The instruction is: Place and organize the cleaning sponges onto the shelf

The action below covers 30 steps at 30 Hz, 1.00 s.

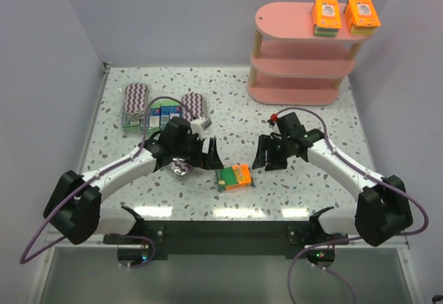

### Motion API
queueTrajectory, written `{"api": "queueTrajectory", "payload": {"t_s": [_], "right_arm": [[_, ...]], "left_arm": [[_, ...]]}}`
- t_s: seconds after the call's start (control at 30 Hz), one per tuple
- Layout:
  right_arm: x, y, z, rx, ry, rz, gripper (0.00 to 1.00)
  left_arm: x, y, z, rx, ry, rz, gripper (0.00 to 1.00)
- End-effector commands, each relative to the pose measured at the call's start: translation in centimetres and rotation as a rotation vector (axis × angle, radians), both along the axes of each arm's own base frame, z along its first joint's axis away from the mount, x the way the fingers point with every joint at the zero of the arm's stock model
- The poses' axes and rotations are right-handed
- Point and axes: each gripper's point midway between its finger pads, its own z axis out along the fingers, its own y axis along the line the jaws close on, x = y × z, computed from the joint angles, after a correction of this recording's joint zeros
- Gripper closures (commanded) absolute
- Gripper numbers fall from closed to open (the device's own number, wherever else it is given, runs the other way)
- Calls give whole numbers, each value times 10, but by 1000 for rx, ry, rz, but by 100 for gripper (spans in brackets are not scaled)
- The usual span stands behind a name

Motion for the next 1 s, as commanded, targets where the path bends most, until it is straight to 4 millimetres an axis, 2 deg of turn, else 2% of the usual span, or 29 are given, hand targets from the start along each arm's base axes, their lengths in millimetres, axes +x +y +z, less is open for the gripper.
{"api": "queueTrajectory", "payload": {"t_s": [0.0, 0.13, 0.27, 0.47, 0.6, 0.8, 0.83, 0.9, 0.93, 0.97], "right_arm": [[17, 9, -9, -36, -62, 31, 43], [22, 13, -17, -68, -69, 51, 42], [24, 23, -24, -54, -78, 90, 43], [17, 50, -29, 14, -100, 178, 45], [10, 51, -43, -4, -78, 195, 48], [0, 48, -55, 1, -47, 194, 63], [-2, 49, -55, 10, -41, 188, 70], [-3, 53, -47, 43, -45, 187, 79], [-2, 55, -44, 55, -46, 177, 90], [-1, 55, -40, 60, -51, 173, 95]], "left_arm": [[-21, -2, -19, -28, 131, 44, 6], [-28, -5, -32, -29, 165, 58, 3], [-25, -16, -33, -54, 149, 43, 0], [-19, -32, -38, -74, 132, 11, 0], [-20, -35, -46, -77, 149, 1, 0], [-15, -44, -41, -124, 144, 0, 0], [-14, -45, -38, -131, 140, 0, 0], [-11, -47, -33, -139, 130, 1, 0], [-10, -47, -31, -135, 127, 4, 0], [-8, -46, -28, -131, 121, 8, 0]]}}
